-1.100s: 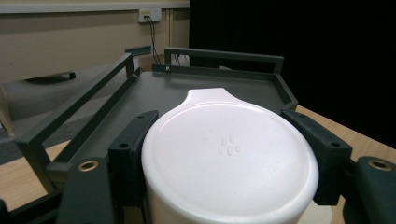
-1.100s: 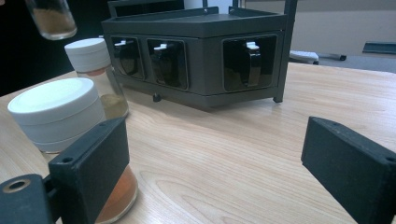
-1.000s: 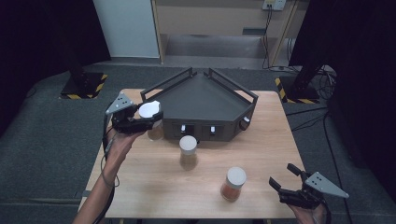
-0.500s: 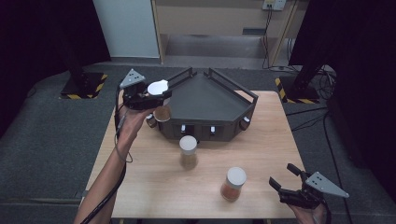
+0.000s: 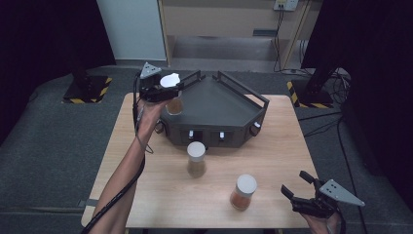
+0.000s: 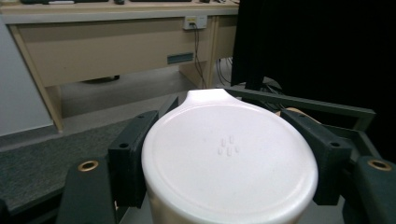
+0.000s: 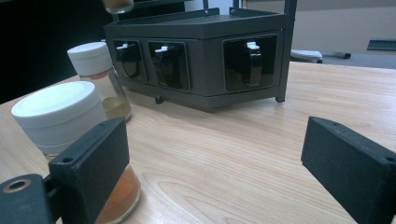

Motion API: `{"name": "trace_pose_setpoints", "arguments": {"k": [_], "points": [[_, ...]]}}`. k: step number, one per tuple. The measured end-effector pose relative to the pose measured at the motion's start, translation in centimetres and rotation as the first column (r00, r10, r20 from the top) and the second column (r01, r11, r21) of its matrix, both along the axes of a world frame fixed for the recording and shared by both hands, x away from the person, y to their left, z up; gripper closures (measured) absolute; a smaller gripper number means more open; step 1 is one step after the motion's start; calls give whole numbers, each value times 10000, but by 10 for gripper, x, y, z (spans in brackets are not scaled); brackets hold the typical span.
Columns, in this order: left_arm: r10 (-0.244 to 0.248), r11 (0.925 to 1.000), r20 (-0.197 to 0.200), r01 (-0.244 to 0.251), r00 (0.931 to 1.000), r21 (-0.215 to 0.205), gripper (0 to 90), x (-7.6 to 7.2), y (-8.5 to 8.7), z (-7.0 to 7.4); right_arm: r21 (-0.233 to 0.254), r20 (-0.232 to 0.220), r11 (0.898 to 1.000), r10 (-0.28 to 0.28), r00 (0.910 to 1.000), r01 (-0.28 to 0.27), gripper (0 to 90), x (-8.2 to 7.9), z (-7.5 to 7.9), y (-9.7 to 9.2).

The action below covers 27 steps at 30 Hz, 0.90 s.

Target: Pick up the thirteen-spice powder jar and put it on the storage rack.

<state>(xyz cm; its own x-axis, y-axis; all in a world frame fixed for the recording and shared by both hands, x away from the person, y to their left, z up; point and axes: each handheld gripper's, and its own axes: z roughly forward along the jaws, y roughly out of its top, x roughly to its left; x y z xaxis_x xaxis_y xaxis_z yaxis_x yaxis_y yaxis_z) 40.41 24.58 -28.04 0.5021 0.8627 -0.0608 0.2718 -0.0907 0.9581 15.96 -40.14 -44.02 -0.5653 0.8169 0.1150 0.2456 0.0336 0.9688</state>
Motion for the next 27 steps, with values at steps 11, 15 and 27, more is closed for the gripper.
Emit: {"name": "trace_pose_setpoints", "arguments": {"k": [11, 15, 27], "points": [[573, 9982, 141, -576, 9983, 190, 298, 11, -16, -18, 104, -20, 9999, -7, 10000, 8, 76, 0, -1, -2], [589, 9980, 52, -590, 9982, 235, 298, 12, -18, -23, 119, -35, 9999, -5, 10000, 5, 77, 0, -1, -2], [644, 9976, -20, -644, 9979, 263, 299, 14, -20, -31, 136, -26, 9999, 12, 10000, -12, 76, 0, -1, -2]]}}
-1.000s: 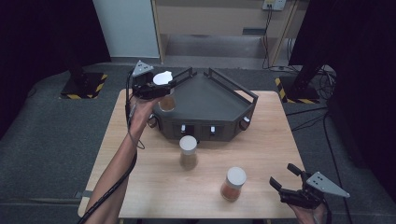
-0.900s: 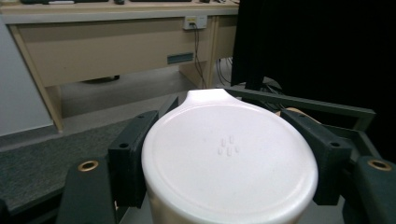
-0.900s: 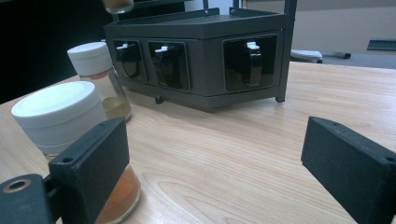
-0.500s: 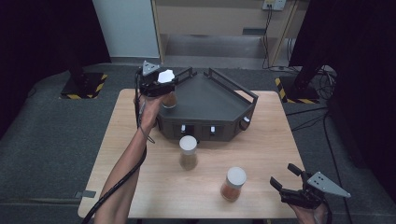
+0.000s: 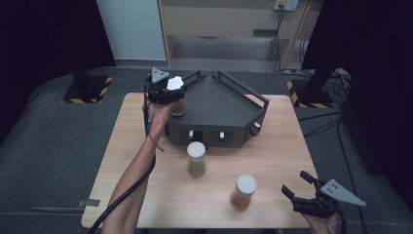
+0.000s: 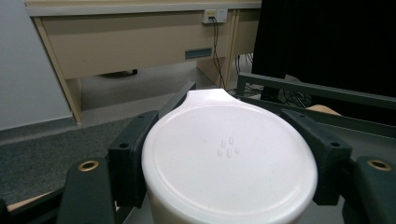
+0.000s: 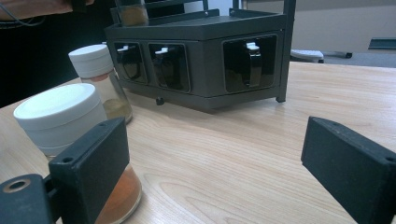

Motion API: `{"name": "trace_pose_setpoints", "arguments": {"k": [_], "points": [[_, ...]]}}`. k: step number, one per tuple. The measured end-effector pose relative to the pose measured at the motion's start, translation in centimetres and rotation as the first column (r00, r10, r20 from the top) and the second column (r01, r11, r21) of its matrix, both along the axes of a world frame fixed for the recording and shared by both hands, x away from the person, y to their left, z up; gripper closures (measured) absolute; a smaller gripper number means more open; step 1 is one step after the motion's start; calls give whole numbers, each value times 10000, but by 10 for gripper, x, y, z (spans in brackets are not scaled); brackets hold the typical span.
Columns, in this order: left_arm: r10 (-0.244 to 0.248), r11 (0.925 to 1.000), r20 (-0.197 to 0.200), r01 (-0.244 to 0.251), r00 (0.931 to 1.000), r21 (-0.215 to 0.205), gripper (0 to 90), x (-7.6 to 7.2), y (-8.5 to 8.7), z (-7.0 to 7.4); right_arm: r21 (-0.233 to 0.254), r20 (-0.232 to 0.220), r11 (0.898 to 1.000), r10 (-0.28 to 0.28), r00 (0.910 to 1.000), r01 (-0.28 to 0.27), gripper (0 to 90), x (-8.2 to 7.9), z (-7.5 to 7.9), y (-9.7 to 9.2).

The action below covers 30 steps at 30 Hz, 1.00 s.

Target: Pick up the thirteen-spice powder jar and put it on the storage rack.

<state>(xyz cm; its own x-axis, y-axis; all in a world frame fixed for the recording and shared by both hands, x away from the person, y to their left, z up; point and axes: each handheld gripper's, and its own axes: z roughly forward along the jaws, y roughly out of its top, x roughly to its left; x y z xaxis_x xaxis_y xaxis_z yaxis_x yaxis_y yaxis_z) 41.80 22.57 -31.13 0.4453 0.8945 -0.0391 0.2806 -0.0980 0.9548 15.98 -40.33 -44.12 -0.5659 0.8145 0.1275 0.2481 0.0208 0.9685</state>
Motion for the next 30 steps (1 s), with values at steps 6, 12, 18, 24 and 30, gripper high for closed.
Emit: {"name": "trace_pose_setpoints", "arguments": {"k": [6, 12, 18, 24, 30], "points": [[16, 9999, 76, -15, 10000, -102, 298, -1, 2, -5, -11, -4, 10000, 13, 10000, -13, 77, 0, 0, 0], [-21, 10000, 122, 22, 9999, -97, 297, 0, 2, -6, -45, 2, 10000, 24, 10000, -24, 77, 0, 0, 0], [3, 10000, 118, -2, 9999, -98, 295, 0, 2, -7, -31, -1, 10000, 28, 10000, -28, 76, 0, 0, 0], [15, 10000, 260, -14, 9997, -24, 175, -1, 0, -2, -32, 10, 10000, 43, 10000, -43, 76, 0, 0, 0], [44, 10000, 658, -39, 9978, -65, 69, -9, -1, 10, -59, 3, 10000, 59, 10000, -59, 76, 0, 1, 1]]}}
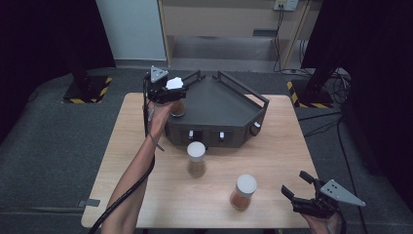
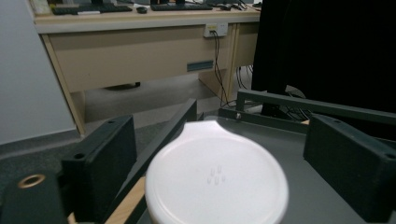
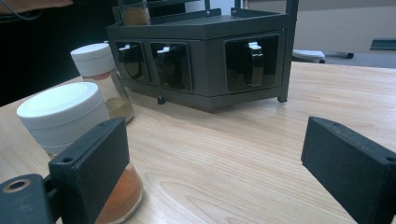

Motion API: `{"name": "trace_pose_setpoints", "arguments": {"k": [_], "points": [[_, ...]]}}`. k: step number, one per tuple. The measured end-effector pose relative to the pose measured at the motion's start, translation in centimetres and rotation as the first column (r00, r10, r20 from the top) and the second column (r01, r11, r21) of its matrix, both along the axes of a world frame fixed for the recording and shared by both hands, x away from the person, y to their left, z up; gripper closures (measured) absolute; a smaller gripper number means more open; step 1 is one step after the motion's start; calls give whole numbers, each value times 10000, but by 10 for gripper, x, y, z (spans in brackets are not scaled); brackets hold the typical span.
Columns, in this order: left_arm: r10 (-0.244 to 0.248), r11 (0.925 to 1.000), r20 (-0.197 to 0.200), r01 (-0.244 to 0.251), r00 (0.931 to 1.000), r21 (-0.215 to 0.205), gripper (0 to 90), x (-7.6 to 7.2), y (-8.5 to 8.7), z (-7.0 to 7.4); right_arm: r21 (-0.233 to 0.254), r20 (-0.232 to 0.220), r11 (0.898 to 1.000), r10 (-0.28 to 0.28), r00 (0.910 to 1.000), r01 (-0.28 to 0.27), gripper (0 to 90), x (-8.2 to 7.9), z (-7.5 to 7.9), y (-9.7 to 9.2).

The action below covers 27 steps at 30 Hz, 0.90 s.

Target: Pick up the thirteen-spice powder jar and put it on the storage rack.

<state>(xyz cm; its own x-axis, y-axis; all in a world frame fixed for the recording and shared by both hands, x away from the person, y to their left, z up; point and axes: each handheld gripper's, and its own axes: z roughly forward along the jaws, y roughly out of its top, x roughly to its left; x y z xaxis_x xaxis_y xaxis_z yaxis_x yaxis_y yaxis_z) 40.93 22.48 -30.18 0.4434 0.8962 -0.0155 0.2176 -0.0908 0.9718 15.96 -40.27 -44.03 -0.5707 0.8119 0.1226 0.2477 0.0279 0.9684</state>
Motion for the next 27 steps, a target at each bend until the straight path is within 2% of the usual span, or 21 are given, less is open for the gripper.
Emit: {"name": "trace_pose_setpoints", "arguments": {"k": [6, 11, 13, 18, 27], "points": [[-384, 9993, 357, 383, 9986, 37, 44, -14, 6, 16, -17, 8, 10000, 9, 10000, -9, 76, 0, 0, 0], [-789, 9968, 445, 782, 9959, 173, 39, -26, 13, 26, -22, 12, 10000, 25, 10000, -25, 76, 0, 0, 0], [-933, 9956, 444, 929, 9946, 109, 39, -32, 16, 29, -34, 18, 10000, 25, 10000, -25, 76, 0, 0, 1], [-1296, 9915, 622, 1301, 9896, -25, 37, -48, 25, 32, -40, 12, 10000, 27, 10000, -27, 76, 0, 1, 1], [-2014, 9795, 735, 2005, 9767, 199, 37, -81, 36, 32, -113, 37, 9999, 38, 10000, -38, 76, 0, 1, 1]]}}
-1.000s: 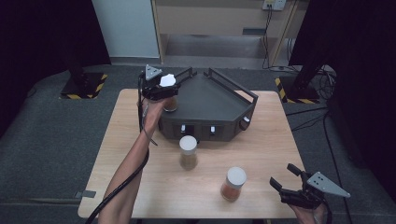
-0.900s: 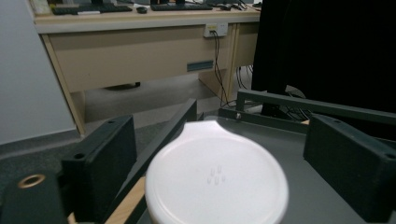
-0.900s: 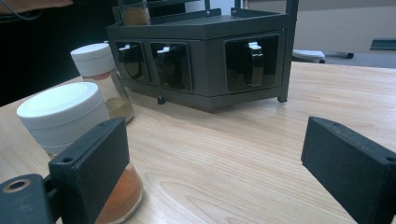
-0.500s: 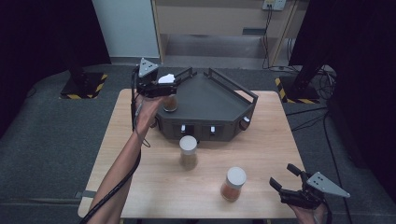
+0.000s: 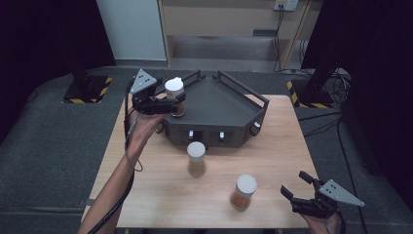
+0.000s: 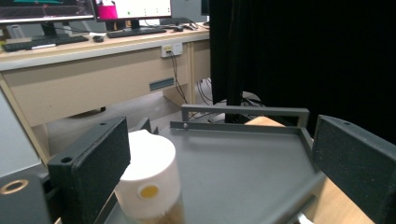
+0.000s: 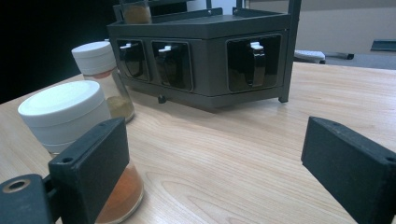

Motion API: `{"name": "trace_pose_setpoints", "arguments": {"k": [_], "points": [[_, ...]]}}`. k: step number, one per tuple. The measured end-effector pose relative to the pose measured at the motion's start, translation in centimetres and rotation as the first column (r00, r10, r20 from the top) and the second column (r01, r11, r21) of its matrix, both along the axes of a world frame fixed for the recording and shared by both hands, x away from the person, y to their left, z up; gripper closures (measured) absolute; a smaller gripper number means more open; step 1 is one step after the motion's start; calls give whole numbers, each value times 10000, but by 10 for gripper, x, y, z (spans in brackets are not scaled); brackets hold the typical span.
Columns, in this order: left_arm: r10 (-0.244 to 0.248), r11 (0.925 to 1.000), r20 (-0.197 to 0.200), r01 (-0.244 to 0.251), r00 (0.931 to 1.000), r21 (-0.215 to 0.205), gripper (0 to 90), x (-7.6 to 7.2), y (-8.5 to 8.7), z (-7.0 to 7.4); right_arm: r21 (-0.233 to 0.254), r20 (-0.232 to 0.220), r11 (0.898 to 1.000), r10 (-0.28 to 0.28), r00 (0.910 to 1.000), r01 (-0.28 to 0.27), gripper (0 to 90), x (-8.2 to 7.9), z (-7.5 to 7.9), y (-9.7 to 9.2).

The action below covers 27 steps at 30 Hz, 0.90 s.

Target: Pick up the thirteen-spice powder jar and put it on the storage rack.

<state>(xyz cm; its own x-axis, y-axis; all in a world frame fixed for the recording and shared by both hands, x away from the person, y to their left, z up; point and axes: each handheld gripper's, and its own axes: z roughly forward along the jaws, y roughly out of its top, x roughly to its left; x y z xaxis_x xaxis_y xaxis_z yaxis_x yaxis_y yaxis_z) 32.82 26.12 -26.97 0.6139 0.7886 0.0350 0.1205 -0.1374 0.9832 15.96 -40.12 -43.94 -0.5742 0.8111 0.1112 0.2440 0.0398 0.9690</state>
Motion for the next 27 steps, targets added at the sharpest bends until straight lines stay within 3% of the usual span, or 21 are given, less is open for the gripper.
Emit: {"name": "trace_pose_setpoints", "arguments": {"k": [5, 8, 14, 16, 27], "points": [[-381, 9992, 173, 379, 9991, 106, 38, -18, 4, -6, -15, 2, 10000, -46, 10000, 46, 75, -1, 0, 0], [-695, 9974, 192, 698, 9974, -199, 37, -32, 11, -17, -10, -5, 10000, -55, 10000, 55, 75, -1, 0, 0], [-956, 9949, 202, 961, 9952, -299, 37, -47, 18, -30, 0, 21, 10000, -85, 10000, 85, 73, -1, 0, 0], [-1026, 9936, 238, 1036, 9944, -453, 37, -59, 23, -43, 11, 11, 9999, -120, 9999, 120, 72, -1, 0, 0], [-1138, 9921, 53, 1140, 9935, -526, 33, -77, 39, -70, 19, -3, 9999, -156, 9999, 156, 68, -2, 0, 0]]}}
